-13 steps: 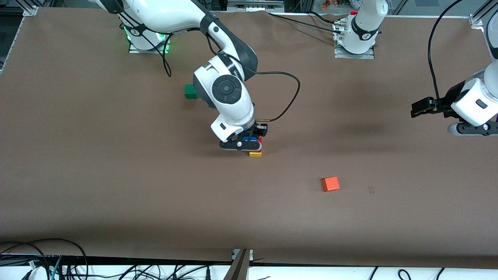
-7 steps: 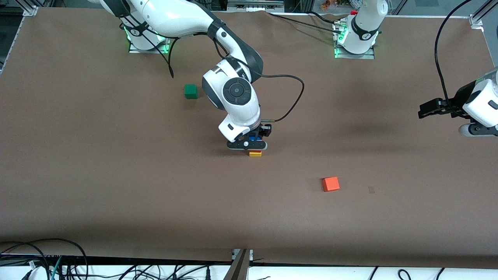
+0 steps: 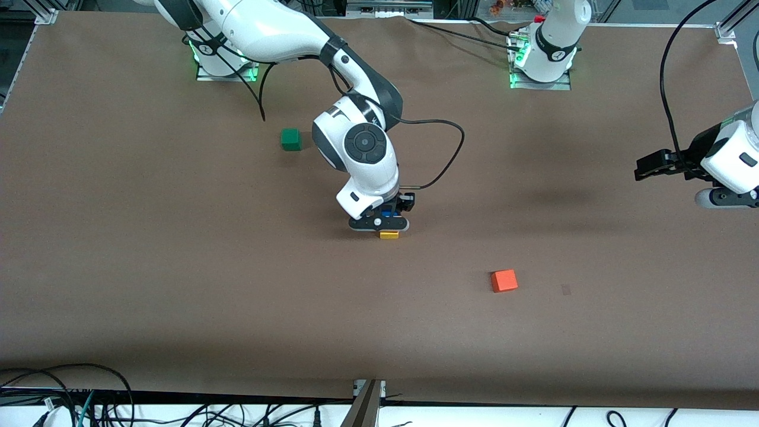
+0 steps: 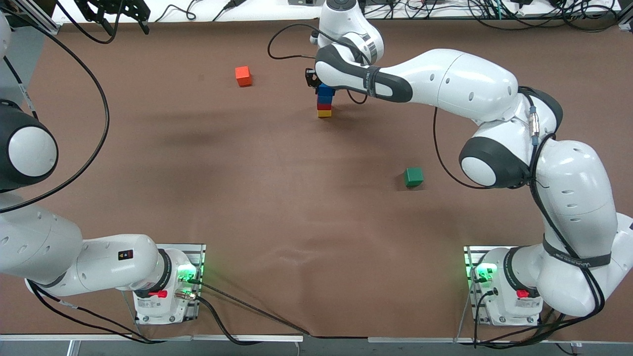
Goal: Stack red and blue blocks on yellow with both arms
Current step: 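Lower the blue cube onto the red cube with the right gripper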
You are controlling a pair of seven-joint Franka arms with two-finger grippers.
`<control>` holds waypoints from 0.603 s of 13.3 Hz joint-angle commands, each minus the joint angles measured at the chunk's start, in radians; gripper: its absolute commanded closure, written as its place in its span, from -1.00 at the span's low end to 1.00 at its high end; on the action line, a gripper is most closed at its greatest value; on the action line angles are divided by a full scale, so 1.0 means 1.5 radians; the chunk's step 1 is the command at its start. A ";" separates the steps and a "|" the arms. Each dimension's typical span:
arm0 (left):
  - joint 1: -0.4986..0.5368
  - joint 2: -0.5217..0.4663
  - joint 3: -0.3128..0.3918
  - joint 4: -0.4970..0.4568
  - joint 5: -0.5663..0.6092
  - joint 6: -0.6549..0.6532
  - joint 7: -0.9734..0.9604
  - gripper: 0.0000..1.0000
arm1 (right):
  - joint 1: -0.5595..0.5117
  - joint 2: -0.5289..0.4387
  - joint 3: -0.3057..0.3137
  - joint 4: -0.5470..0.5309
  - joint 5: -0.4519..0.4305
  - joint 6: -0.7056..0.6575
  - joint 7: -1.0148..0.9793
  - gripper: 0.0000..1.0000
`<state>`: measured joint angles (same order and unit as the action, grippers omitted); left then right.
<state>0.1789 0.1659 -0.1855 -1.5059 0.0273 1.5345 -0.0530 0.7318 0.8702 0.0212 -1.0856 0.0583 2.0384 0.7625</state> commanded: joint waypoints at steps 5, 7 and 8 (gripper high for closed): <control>0.000 0.002 -0.002 0.006 -0.003 0.005 0.012 -1.00 | 0.008 0.014 -0.006 0.028 -0.011 0.000 0.013 0.59; 0.000 0.003 -0.002 0.006 -0.002 0.005 0.012 -1.00 | 0.010 0.017 -0.007 0.028 -0.012 0.004 0.013 0.58; 0.000 0.003 -0.002 0.006 -0.003 0.005 0.012 -1.00 | 0.010 0.019 -0.007 0.028 -0.013 0.006 0.013 0.57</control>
<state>0.1788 0.1661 -0.1863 -1.5059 0.0273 1.5357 -0.0529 0.7341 0.8727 0.0206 -1.0831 0.0570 2.0440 0.7625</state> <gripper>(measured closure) 0.000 0.449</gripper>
